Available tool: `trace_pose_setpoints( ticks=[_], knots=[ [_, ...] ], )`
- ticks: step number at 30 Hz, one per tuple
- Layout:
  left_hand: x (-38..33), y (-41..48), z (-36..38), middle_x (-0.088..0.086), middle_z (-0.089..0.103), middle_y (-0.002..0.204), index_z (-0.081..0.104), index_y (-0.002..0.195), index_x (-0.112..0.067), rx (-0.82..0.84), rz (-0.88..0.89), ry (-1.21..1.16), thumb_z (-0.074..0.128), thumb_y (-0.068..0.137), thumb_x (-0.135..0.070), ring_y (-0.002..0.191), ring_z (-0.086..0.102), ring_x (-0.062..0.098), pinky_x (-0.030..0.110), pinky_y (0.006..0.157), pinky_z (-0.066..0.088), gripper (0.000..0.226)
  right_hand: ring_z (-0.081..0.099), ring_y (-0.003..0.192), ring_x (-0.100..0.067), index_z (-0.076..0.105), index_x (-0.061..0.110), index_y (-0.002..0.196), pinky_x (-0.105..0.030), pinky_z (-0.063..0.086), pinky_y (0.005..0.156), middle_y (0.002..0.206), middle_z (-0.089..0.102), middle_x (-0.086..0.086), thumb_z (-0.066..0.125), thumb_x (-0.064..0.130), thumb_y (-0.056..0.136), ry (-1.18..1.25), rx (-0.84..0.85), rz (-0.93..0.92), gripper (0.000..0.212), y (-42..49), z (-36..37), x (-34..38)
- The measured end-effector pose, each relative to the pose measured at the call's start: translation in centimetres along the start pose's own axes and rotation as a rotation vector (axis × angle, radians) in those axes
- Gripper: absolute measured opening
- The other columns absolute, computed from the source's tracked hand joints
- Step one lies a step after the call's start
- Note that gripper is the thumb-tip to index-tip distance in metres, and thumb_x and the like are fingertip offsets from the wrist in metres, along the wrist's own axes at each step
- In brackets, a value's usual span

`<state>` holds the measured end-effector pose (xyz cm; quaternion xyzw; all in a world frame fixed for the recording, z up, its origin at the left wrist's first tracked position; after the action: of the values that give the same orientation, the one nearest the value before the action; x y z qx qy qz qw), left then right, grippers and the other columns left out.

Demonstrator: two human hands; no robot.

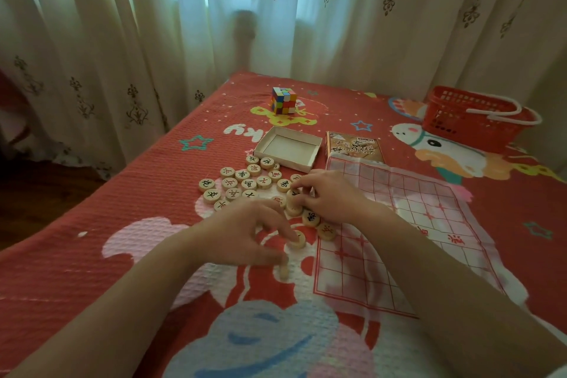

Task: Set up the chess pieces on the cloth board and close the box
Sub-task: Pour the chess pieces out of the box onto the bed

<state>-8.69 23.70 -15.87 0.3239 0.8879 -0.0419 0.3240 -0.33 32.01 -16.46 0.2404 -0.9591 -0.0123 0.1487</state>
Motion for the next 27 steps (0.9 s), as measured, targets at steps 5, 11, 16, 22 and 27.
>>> trace_pose_setpoints(
  ticks=[5,11,16,22,27],
  knots=[
    [-0.2,-0.1,2.8,-0.021,0.057,0.090,0.074,0.095,-0.026,0.203,-0.015,0.101,0.072,0.075,-0.023,0.081,0.055,0.000,0.008,0.068,0.040,0.021,0.046,0.087,-0.008,0.063,0.025,0.115,-0.024,0.035,0.074,0.101,0.059,0.002,0.058,0.034,0.088,0.034,-0.020,-0.007,0.029,-0.2,-0.2,-0.6],
    [2.6,0.1,0.0,-0.014,0.065,0.080,0.071,0.096,-0.023,0.018,-0.161,0.162,0.067,0.082,-0.031,0.075,0.058,0.001,0.015,0.069,0.044,0.016,0.045,0.084,-0.006,0.065,0.024,0.113,-0.024,0.036,0.075,0.102,0.061,0.003,0.061,0.031,0.086,0.063,-0.019,-0.026,0.027,-0.3,-0.3,-0.7],
    [1.7,-0.2,-0.8,-0.016,0.050,0.073,0.067,0.078,-0.014,-0.085,-0.004,0.327,0.068,0.078,-0.014,0.066,0.049,-0.001,0.010,0.065,0.037,0.002,0.044,0.071,0.000,0.066,0.024,0.109,-0.018,0.033,0.067,0.089,0.055,0.010,0.064,0.030,0.085,0.079,0.022,-0.076,0.025,-0.4,0.0,-0.1],
    [2.4,-0.5,0.1,-0.019,0.044,0.082,0.064,0.071,-0.017,-0.014,-0.057,0.353,0.066,0.082,-0.031,0.074,0.044,-0.001,0.008,0.071,0.033,0.017,0.044,0.070,0.006,0.066,0.022,0.107,-0.009,0.032,0.063,0.091,0.054,0.011,0.067,0.034,0.081,0.084,0.054,-0.119,0.029,-0.8,0.1,0.9],
    [0.3,0.6,-0.3,-0.012,0.049,0.098,0.067,0.106,-0.021,-0.131,-0.043,0.351,0.060,0.085,-0.035,0.084,0.048,0.006,0.023,0.079,0.044,0.026,0.049,0.085,-0.005,0.068,0.018,0.105,-0.024,0.041,0.077,0.095,0.062,0.005,0.066,0.028,0.082,0.027,0.058,-0.167,0.026,-0.9,0.3,1.9]
  ],
)
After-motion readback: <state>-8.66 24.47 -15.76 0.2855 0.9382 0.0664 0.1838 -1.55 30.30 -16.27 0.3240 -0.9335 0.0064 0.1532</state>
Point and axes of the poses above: each hand's wrist, its own y-axis towards the middle knuckle, its own z-axis out of the palm, x = y × z, the point moved 10 cm from there along y, towards the middle knuckle
